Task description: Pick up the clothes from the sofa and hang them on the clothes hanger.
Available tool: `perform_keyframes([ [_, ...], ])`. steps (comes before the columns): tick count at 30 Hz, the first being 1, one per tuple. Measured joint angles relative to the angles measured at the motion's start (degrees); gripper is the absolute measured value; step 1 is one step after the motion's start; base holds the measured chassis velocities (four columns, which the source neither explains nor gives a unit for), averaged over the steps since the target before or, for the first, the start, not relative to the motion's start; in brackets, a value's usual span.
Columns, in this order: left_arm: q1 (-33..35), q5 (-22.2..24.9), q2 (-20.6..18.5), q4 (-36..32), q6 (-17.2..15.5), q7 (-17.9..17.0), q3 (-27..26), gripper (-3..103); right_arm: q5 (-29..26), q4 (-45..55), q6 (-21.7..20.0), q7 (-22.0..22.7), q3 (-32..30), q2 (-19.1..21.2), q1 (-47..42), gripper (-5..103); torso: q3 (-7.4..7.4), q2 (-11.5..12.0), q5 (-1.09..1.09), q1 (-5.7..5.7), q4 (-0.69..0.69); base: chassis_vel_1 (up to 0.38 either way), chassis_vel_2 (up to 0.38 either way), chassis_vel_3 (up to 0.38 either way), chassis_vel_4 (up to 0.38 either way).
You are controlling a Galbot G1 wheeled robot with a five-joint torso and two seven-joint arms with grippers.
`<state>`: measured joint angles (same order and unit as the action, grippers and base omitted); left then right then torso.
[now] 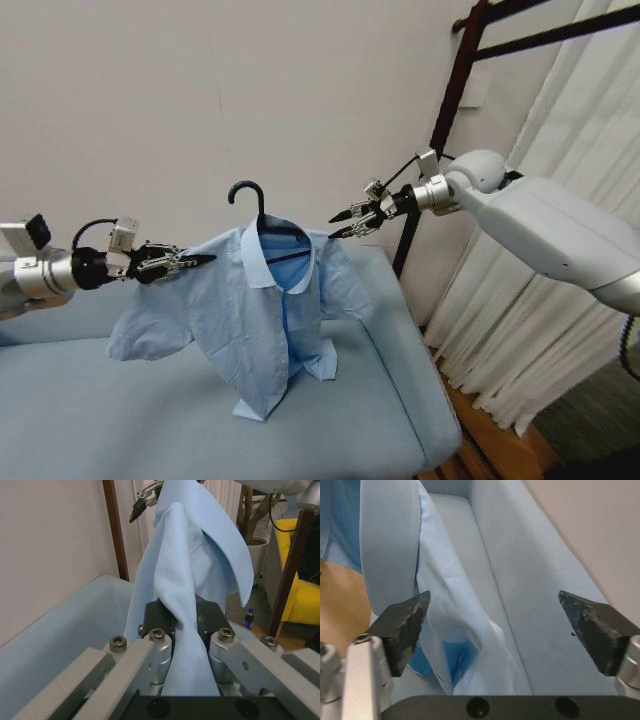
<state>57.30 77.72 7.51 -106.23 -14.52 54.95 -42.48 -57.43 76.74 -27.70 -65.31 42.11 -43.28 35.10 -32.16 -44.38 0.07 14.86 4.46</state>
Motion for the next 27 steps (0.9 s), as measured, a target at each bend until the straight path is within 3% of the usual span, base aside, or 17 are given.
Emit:
perform_keyframes([
  [3,0.0,0.1,0.0,-0.3,0.0,0.0,-0.1,8,-0.7,1.1,-0.6,0.3,0.4,-0.4,0.1,97,0.0,0.0,0.02,0.0,0.0,0.0,0.0,0.0,0.0],
  [10,0.0,0.1,0.2,-1.0,0.0,-0.1,-0.2,8,-2.2,2.0,-1.3,1.1,2.0,-1.1,1.4,103,0.0,0.0,0.01,0.0,0.01,0.0,0.0,0.0,0.0],
  [15,0.0,0.2,0.3,-1.4,0.0,-0.2,-0.2,8,-2.2,2.4,-1.4,1.1,3.2,-1.0,2.0,83,0.0,0.0,0.01,0.0,0.01,0.0,0.0,0.0,0.0],
  [17,0.0,0.2,0.3,-1.4,0.0,-0.2,-0.2,8,-2.2,2.7,-1.4,1.2,3.3,-0.9,2.0,83,0.0,0.0,0.01,0.0,0.01,0.0,0.0,0.0,0.0],
  [22,0.0,0.3,0.4,-1.5,0.0,-0.4,-0.2,8,-3.0,4.2,-1.7,1.3,4.4,-0.6,2.5,56,0.0,0.0,0.01,0.0,0.01,0.0,0.0,0.0,0.0],
  [24,0.0,0.3,0.4,-1.6,0.0,-0.5,-0.2,8,-3.1,4.2,-1.8,1.3,4.6,-0.6,2.8,56,0.0,0.0,0.01,0.0,0.0,0.0,0.0,0.0,0.0],
  [27,0.1,0.3,0.8,-1.9,0.0,-0.6,-0.2,8,-3.6,4.2,-1.8,1.1,5.2,-0.6,3.5,40,0.0,0.0,0.01,0.0,0.01,0.0,0.0,0.0,0.0],
])
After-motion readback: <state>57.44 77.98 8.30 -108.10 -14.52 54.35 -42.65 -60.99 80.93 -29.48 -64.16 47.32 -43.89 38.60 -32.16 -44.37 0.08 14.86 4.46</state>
